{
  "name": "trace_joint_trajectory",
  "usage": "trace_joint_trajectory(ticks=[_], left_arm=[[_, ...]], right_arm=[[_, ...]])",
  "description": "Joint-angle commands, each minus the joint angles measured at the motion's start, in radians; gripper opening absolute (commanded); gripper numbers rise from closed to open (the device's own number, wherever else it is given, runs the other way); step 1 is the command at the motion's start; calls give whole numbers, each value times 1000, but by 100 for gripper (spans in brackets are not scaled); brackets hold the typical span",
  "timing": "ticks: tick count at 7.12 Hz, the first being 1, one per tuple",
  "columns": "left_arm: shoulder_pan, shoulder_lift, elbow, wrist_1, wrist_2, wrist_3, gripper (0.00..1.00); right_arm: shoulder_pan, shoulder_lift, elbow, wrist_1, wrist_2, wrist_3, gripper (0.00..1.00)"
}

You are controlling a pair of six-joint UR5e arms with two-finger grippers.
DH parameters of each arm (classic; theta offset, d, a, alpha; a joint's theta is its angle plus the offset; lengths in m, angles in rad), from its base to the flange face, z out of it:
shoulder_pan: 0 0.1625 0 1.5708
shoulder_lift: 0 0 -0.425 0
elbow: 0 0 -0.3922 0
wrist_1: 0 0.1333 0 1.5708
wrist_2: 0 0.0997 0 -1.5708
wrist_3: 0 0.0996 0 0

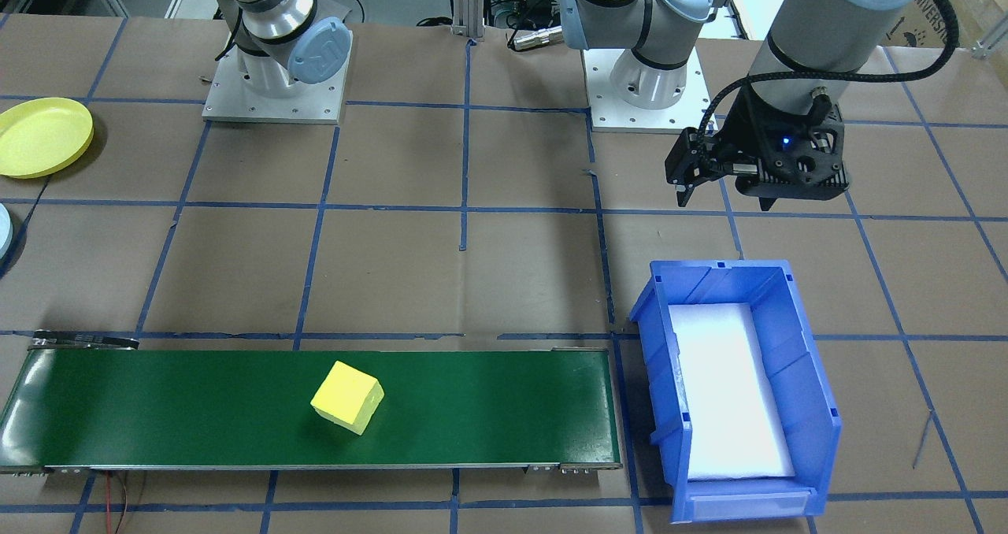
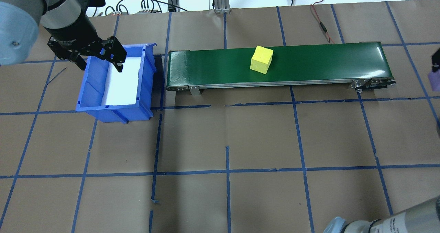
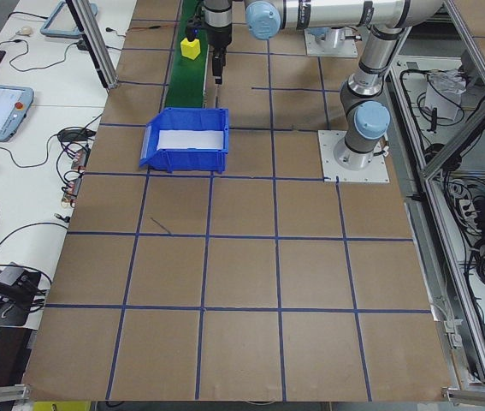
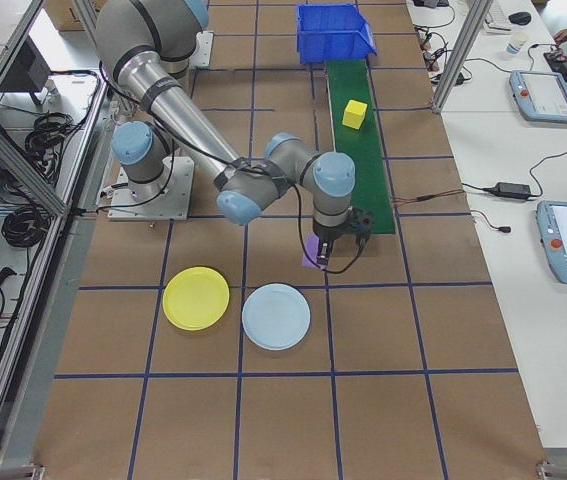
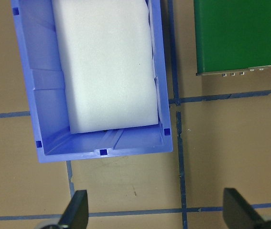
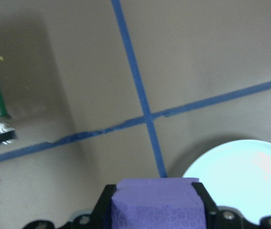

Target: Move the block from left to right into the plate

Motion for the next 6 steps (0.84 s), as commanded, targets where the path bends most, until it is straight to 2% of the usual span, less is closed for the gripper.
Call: trace_joint_trajectory(ticks=[1,3,4,6], left_arm=[[-5,0,-11,0,0,-2,100],[-8,2,-11,0,4,-2,100],[-9,2,-12,2,-3,-16,100],[-11,3,-14,0,-5,-75,100]], right_arm=[[-139,2,47,-27,0,-134,36],[-190,32,99,-117,3,-200,40],[-196,54,101,-117,1,-200,99],[-196,49,80,-121,0,-205,100]])
